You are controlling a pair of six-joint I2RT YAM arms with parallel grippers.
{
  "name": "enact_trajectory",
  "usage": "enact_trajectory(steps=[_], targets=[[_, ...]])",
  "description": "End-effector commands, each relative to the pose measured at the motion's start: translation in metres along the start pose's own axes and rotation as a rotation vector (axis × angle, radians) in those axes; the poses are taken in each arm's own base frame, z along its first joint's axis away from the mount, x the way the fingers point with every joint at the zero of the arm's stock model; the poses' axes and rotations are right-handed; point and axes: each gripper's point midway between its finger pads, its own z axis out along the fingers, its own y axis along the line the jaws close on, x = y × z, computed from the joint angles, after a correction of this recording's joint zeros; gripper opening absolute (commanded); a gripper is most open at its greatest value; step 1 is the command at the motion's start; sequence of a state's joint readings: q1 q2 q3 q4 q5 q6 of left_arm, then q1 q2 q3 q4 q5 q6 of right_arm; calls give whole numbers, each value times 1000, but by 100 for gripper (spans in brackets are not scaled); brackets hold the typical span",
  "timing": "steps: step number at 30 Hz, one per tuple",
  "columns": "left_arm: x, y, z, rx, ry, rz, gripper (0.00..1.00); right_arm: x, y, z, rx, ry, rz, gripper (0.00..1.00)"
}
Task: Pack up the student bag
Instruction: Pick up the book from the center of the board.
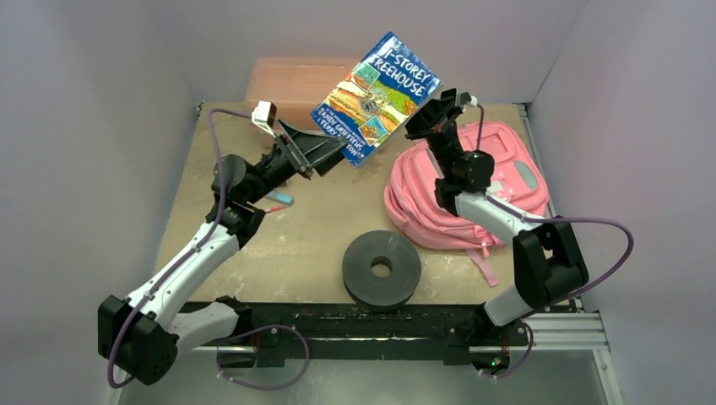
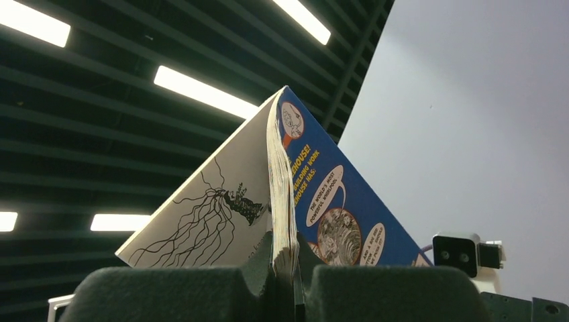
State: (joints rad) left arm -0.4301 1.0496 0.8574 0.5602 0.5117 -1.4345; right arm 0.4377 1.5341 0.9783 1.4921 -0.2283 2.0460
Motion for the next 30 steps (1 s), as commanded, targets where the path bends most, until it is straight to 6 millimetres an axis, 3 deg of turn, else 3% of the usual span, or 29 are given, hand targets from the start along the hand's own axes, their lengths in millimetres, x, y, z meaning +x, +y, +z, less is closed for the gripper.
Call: enact_trajectory(steps=[1,6,10,17,20,23,26,30], targets=[[-7,-74,14,235,-57,110,95,27,80,-3,-265,66,48,0],[-2,-88,17,287,-90,164,89,23,72,-14,-247,46,64,0],[-5,-77,17,257,-136,141,79,19,65,-20,-241,31,81,0],[-14,-66,26,251,-203,118,49,20,65,-27,-250,29,96,0],[-16,-69,30,283,-213,118,30,25,62,-33,-231,43,72,2],[-17,-65,30,259,-217,119,2,35,50,-39,-139,59,11,20],[-16,-57,22,182,-227,166,0,39,28,-55,-16,72,-65,48],[-20,-31,-7,-60,-265,244,0,42,-29,-85,279,133,-281,74]])
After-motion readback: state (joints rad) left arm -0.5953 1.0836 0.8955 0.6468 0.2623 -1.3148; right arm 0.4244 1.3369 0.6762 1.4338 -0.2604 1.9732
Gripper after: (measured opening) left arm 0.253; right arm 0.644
